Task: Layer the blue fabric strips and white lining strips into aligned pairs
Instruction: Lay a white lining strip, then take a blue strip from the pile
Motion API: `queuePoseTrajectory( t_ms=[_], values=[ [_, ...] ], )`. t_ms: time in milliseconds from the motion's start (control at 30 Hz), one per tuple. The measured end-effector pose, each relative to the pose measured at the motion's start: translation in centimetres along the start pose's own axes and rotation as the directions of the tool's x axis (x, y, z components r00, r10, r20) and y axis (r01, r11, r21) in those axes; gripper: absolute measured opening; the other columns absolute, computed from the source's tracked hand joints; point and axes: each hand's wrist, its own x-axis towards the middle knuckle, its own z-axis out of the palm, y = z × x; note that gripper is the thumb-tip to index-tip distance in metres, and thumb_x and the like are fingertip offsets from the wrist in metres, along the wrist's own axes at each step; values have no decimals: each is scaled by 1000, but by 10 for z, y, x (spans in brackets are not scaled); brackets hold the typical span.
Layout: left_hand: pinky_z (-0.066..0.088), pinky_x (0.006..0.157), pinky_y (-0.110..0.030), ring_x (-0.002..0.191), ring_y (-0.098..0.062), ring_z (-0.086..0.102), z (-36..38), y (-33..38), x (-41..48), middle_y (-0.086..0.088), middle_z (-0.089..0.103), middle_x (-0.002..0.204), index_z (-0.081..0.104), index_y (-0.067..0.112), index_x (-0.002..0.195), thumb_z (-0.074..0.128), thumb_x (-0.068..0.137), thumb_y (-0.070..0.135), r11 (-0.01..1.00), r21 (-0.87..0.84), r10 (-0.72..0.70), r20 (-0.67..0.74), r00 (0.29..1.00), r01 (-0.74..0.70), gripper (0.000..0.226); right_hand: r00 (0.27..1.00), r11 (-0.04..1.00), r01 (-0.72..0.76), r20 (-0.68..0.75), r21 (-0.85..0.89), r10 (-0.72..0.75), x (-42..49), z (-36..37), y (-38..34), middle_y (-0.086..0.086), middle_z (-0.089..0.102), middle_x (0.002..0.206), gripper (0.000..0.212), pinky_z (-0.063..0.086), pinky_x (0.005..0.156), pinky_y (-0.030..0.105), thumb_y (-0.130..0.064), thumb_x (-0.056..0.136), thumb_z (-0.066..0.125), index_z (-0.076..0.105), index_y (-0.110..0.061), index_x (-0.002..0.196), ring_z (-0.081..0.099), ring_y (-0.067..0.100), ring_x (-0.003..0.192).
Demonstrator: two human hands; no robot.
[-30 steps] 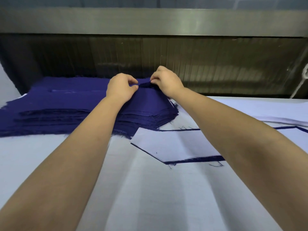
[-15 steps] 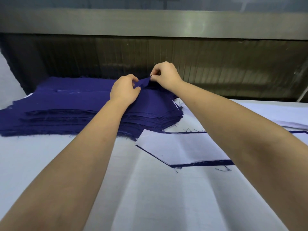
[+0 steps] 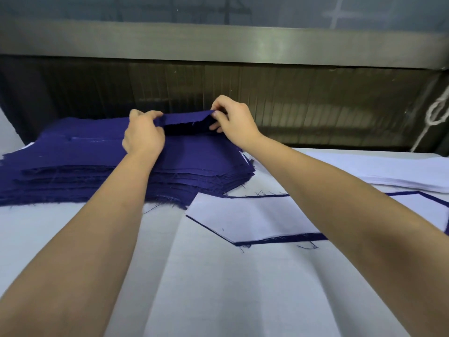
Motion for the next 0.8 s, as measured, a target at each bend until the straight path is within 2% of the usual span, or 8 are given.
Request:
queuePoseTrajectory(
  t_ms=[100,267,367,433,500,600,733,800],
  values=[
    [41,79,-39,107,-32,52,-4,0,1,-6,41,132,54,25,132,45,98,16,999,-41,-7,-30,1000,5,36,997,1000,-15,-72,21,16,-7,-18,6,5,60,75,14,56,62,31,-1,94,45,48,-10,84,68,15,67],
    [37,79,-35,108,-32,52,-5,6,-1,-5,43,130,60,21,125,46,98,22,996,-55,65,-32,997,-67,30,947,968,-131,-261,214,186,-28,-64,20,0,60,75,19,56,60,20,1,94,46,50,-12,81,67,4,59],
    [37,85,-32,113,-29,50,-5,5,-1,-8,44,131,63,16,121,50,97,20,989,-105,103,0,995,-103,28,901,944,-172,-342,283,267,-53,-91,31,1,64,79,25,55,62,16,0,94,47,53,-20,80,69,4,64],
    [40,94,-36,116,-27,49,-7,5,-3,-11,50,129,65,11,117,53,95,18,980,-139,150,58,987,-141,27,885,936,-201,-357,288,300,-72,-109,37,1,65,79,24,56,65,18,0,94,48,53,-19,80,69,6,66],
    [42,93,-35,115,-26,52,-10,9,-7,-12,59,123,68,7,113,55,93,15,965,-171,218,111,970,-197,25,879,927,-233,-343,295,330,-90,-123,41,3,65,77,23,57,68,21,0,93,49,53,-18,80,69,7,65],
    [40,86,-31,107,-27,56,-17,21,-18,-11,65,113,69,6,108,57,92,13,935,-218,302,82,950,-279,22,889,933,-273,-309,235,338,-118,-141,45,3,66,79,22,55,67,18,-2,93,50,54,-19,79,69,5,67],
    [44,88,-34,100,-21,57,-32,35,-35,-6,62,109,70,12,104,61,89,15,897,-257,379,31,925,-359,18,948,964,-263,-197,-43,249,-156,-167,42,-4,65,80,24,50,70,12,-14,97,45,58,-23,79,66,-2,74],
    [46,84,-35,94,-18,59,-36,39,-47,-3,63,106,71,14,101,62,88,18,890,-216,417,31,908,-401,15,960,955,-257,-153,-147,235,-171,-177,41,-3,65,83,29,49,76,19,-21,99,39,63,-17,82,64,5,82]
  ],
)
